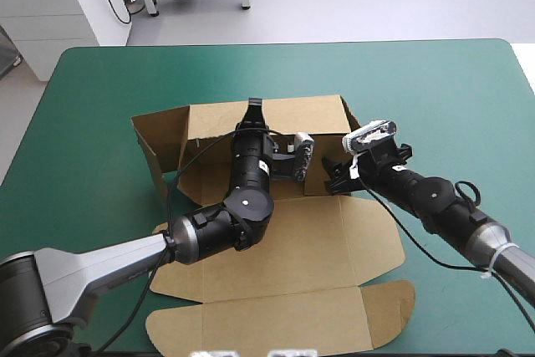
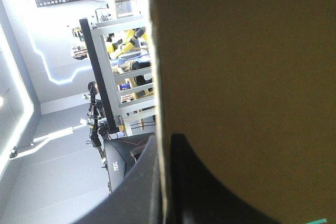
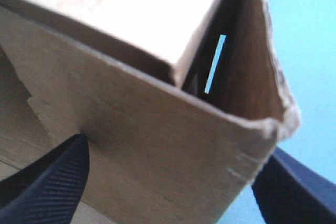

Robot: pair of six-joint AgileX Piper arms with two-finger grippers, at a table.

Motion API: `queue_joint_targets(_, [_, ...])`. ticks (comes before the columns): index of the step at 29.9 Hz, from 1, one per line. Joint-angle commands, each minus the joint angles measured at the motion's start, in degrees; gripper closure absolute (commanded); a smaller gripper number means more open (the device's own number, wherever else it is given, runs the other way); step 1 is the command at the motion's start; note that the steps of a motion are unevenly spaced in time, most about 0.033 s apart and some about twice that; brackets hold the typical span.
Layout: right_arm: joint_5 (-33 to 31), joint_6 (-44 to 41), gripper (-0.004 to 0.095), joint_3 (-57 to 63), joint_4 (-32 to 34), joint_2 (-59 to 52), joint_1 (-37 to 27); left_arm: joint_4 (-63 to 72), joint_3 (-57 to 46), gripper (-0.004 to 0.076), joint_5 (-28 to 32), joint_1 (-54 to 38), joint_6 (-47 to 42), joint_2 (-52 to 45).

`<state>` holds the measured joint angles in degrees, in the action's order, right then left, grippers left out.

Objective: Fold the box

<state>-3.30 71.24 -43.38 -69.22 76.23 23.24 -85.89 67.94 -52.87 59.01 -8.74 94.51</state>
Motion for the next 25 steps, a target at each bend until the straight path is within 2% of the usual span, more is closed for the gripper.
queue_joint_targets(1, [2.87,1.31,0.0145,-2.83,-0.61,-0.18,-0.01,-3.53,1.3,0.0731,-0.79,0.37,-0.21,-2.37])
queue_joint_targets(6, [2.21,2.86,0.0203,-5.21,-0.61,1.45,-0.01,-3.53,1.3,0.0731,-0.79,0.37,-0.21,-2.37])
queue_joint_targets(9, [2.33,2.86,0.0314,-6.81,-0.61,2.08,-0.01,-3.53,1.3,0.0731,-0.43,0.37,-0.21,-2.37])
queue_joint_targets(12, [2.6,2.5,0.0534,-7.45,-2.2,2.73,-0.01,-3.53,1.3,0.0731,-0.43,0.37,-0.21,-2.37])
queue_joint_targets(16, [2.71,2.5,0.0932,-7.45,-2.64,3.31,-0.01,-3.53,1.3,0.0731,-0.43,0.37,-0.21,-2.37])
queue_joint_targets(23, [3.3,2.61,0.0928,-7.45,-2.56,3.54,-0.01,-3.43,1.3,0.0731,0.13,0.37,-0.35,-2.37])
queue_joint_targets(25, [3.3,2.7,0.0928,-7.45,-2.56,3.54,-0.01,-3.32,1.3,0.0719,0.17,0.37,-3.68,-2.37])
